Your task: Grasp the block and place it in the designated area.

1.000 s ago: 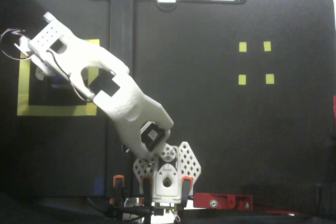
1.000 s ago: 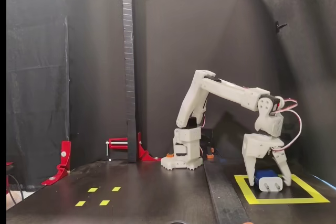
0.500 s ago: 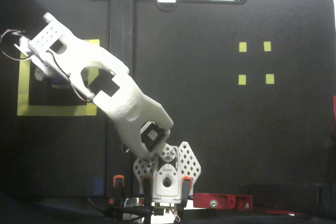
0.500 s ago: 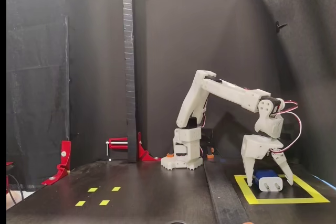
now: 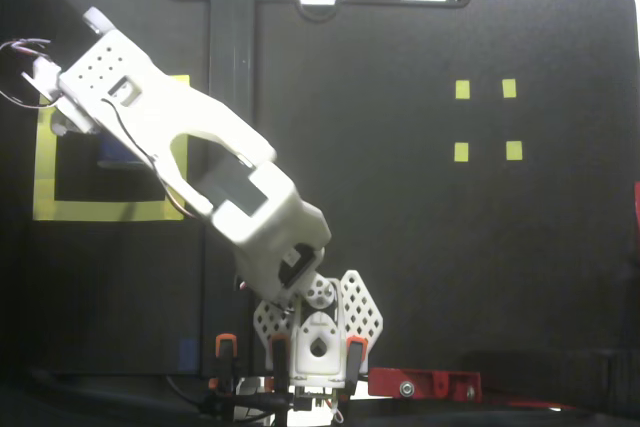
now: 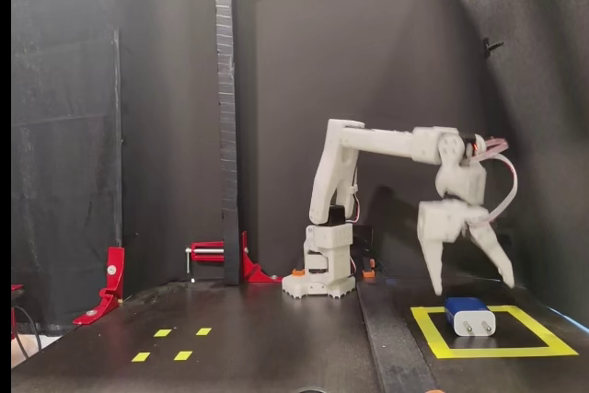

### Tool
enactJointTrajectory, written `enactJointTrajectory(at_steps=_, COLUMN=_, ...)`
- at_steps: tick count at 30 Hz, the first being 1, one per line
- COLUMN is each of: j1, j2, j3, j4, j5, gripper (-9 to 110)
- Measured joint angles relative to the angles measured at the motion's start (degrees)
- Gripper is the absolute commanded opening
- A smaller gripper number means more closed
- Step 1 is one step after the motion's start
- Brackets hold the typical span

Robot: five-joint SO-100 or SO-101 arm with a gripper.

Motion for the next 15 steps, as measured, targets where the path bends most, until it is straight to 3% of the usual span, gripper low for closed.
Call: enactJointTrajectory(at_steps=15, j1=0.35, j2=3.08, j3=0.0, j4=2.02, j5=-0.44, gripper=38)
